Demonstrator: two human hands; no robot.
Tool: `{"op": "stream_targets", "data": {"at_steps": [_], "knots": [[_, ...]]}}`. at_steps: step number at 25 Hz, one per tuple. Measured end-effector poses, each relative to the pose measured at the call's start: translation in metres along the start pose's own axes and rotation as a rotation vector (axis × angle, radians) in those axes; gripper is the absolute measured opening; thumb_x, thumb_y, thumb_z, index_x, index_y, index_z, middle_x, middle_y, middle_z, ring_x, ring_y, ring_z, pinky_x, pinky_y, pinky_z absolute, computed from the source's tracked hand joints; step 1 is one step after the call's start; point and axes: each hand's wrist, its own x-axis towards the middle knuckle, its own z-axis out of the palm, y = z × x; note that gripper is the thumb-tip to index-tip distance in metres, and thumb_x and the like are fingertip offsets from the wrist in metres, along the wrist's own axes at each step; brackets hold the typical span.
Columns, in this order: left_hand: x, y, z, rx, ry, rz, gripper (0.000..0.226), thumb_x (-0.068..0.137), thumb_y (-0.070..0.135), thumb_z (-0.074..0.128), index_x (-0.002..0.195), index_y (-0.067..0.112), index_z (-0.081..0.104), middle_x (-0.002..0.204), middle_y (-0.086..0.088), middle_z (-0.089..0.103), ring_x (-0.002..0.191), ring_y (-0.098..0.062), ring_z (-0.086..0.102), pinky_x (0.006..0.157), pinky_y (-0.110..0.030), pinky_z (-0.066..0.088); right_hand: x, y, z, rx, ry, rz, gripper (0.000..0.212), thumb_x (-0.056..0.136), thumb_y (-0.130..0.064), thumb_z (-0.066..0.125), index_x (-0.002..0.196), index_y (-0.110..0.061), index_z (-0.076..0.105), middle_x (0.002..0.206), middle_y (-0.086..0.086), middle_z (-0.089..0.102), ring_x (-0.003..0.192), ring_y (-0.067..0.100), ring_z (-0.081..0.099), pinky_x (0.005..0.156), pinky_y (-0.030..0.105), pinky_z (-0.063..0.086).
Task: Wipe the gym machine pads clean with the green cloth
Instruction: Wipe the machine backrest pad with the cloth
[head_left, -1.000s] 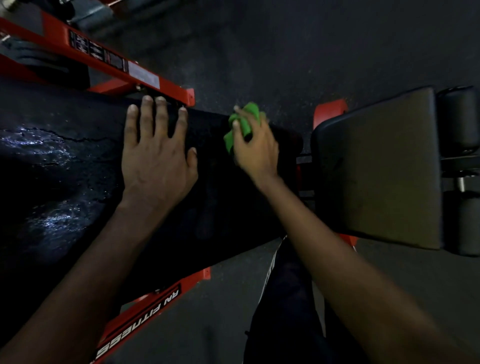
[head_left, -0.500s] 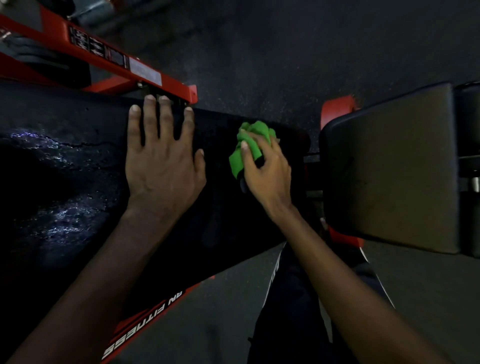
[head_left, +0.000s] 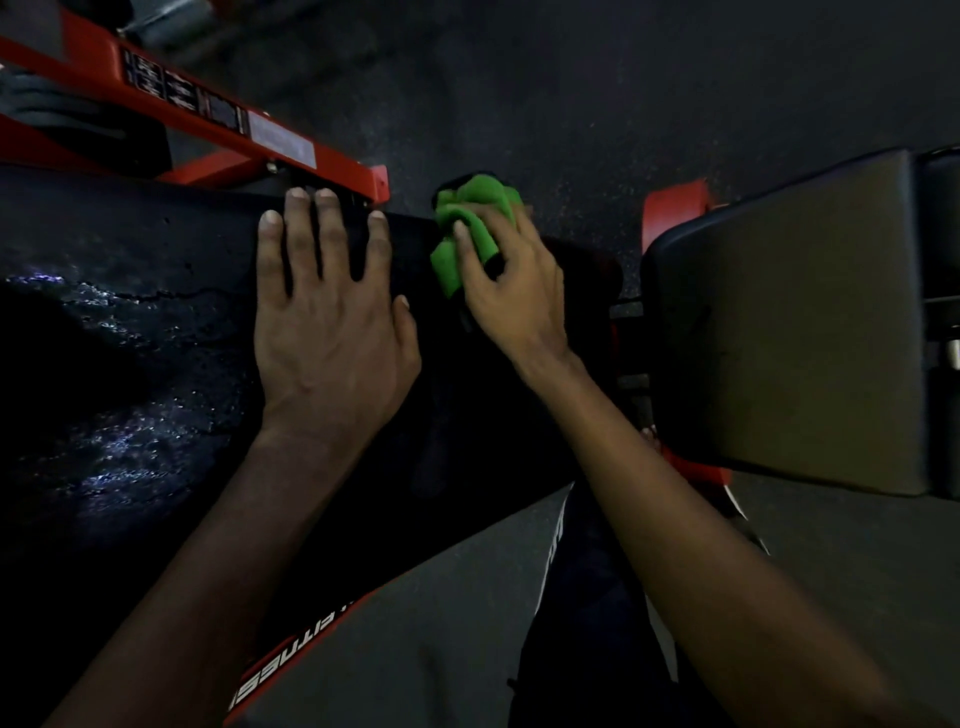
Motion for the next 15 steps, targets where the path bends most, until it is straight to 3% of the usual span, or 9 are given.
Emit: {"op": "stream_targets", "data": {"at_steps": [6,9,15], "knots": [[0.001,0.001,0.0,-0.001,-0.004,-0.004,0.067,0.097,0.04,0.04,0.155,0.01,0.028,0.16,-0.028,0.02,0.15,-0.043,0.012,0.123,-0.052,0.005,0.038,0.09,-0.02,-0.179,-0.016,0.372,0.045,0.102,-0.044,0.05,0.135,-0.016,0.061,0.138,0.01,0.058,0.128,0.03,0.054,0.102,0.036,0.041],[0.0,0.001,0.002,0.002,0.014,-0.002,0.066,0.098,0.041,0.04,0.155,0.01,0.028,0.159,-0.028,0.021,0.15,-0.043,0.012,0.123,-0.052,0.005,0.054,0.129,-0.031,-0.143,-0.035,0.582,0.052,0.102,-0.049,0.046,0.143,-0.017,0.053,0.142,0.011,0.056,0.132,0.032,0.05,0.105,0.036,0.039],[0.001,0.002,0.008,0.002,0.062,0.0,0.067,0.097,0.045,0.043,0.153,0.009,0.033,0.157,-0.031,0.025,0.149,-0.045,0.015,0.122,-0.053,0.005,0.067,0.157,-0.034,-0.112,-0.023,0.666,0.054,0.101,-0.051,0.046,0.144,-0.018,0.052,0.142,0.012,0.057,0.132,0.033,0.051,0.104,0.035,0.04]]}}
